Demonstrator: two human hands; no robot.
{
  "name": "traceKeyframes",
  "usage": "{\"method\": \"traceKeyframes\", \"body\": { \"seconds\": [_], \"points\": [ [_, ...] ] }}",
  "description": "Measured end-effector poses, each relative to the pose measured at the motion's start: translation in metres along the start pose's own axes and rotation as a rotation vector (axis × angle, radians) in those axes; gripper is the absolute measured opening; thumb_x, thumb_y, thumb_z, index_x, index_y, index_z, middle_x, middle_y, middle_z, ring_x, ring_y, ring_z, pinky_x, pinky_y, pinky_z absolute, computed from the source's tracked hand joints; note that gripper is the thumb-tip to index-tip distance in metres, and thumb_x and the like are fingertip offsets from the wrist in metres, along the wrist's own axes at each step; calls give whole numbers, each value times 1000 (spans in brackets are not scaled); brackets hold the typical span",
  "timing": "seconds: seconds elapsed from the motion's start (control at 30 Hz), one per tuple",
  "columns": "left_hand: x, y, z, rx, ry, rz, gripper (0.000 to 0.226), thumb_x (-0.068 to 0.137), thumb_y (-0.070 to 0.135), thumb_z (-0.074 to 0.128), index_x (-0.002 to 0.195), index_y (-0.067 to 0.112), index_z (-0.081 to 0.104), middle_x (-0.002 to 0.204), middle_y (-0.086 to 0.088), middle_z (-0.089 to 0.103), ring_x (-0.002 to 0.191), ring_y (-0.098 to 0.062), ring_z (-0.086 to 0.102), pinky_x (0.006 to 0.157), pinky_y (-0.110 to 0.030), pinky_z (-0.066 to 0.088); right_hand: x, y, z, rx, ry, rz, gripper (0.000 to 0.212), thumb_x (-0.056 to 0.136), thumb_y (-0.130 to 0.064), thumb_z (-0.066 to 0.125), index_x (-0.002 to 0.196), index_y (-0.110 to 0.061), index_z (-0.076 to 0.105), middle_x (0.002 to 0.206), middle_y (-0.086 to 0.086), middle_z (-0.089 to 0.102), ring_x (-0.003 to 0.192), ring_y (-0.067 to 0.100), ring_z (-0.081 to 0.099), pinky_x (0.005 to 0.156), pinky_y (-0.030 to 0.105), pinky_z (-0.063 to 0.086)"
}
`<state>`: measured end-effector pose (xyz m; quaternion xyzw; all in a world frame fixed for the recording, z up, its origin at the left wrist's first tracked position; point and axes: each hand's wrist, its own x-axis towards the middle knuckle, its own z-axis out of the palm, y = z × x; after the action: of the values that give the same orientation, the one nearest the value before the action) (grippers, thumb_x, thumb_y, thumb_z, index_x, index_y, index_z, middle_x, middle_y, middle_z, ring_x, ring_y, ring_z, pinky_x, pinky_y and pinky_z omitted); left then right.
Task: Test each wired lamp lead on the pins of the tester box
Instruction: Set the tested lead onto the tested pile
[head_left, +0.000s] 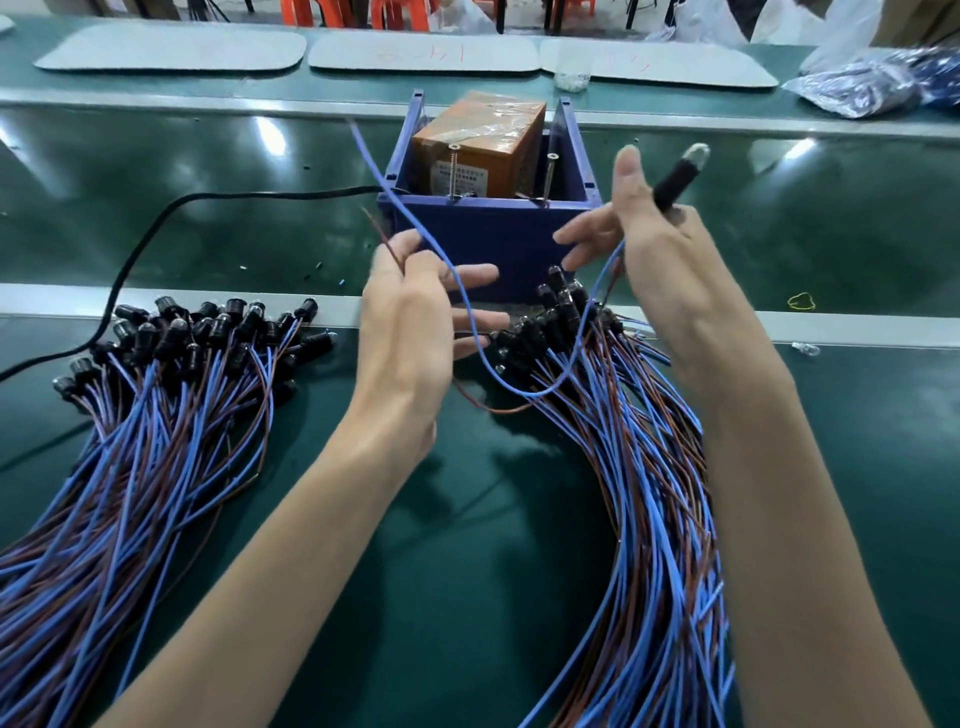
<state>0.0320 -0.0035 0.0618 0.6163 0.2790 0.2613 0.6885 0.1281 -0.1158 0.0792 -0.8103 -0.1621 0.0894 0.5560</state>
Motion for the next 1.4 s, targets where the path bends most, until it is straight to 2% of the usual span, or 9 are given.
{"method": "traceKeyframes", "body": {
  "seconds": [0.07,0.13,0.23,0.4,0.6,0.73,0.83,1.17,1.4],
  "points": [
    [6,-3,-4,39,109,43,42,94,5,36,132,23,31,105,6,62,74,-9,68,60,-21,53,0,0,-5,-7,4,28,70,100,-56,26,74,-11,73,63,2,66,55,4,54,62,20,41],
    [9,-5,-11,205,268,176,78,83,-4,47,148,13,9,131,-2,41,114,-16,55,94,-35,50,-1,-1,-10,45,-32,26,70,101,-52,28,70,-5,70,53,4,60,38,4,44,45,14,35],
    [8,-4,-20,681,477,480,97,63,-3,51,151,4,11,151,-20,17,142,-35,18,114,-47,3,-2,-3,-15,116,-115,3,66,101,-48,32,66,-5,66,43,1,56,34,9,39,36,14,31],
    [-3,3,-15,1196,47,657,52,72,36,45,121,34,63,157,4,25,147,-24,3,111,-58,-3,-2,-5,-12,354,-139,-41,36,99,-29,50,69,-13,59,49,-4,56,43,7,44,43,14,35],
    [-13,-5,-9,1346,-276,526,64,85,62,9,112,49,65,160,14,5,141,-14,-32,101,-50,-29,-2,-7,-16,708,-150,-88,26,99,-9,45,75,-9,54,55,0,58,47,9,46,45,14,36],
    [-12,1,-9,1214,-373,483,65,85,58,12,92,30,70,144,15,45,146,-14,13,112,-45,-5,-3,-7,-19,784,-142,-97,24,101,-14,43,81,-8,56,60,0,59,49,7,48,46,14,38],
    [-9,6,-12,1093,-537,335,66,87,62,15,88,18,65,99,5,68,105,-23,56,98,-43,37,-1,-6,-18,807,-78,-51,25,102,-18,40,87,-7,56,61,1,62,50,7,50,47,14,39],
    [-24,20,-26,1436,-867,257,39,93,53,46,81,22,67,74,12,71,80,-14,63,77,-34,51,2,5,-18,396,5,15,30,101,-19,46,81,-12,67,53,-5,62,45,3,44,44,12,35],
    [-71,19,-10,1293,-1414,562,32,86,43,50,75,14,48,51,6,45,45,-5,44,59,-40,58,2,18,-24,-41,-307,-3,21,88,-22,67,70,-14,73,53,-8,62,46,-2,50,47,6,38]
  ]
}}
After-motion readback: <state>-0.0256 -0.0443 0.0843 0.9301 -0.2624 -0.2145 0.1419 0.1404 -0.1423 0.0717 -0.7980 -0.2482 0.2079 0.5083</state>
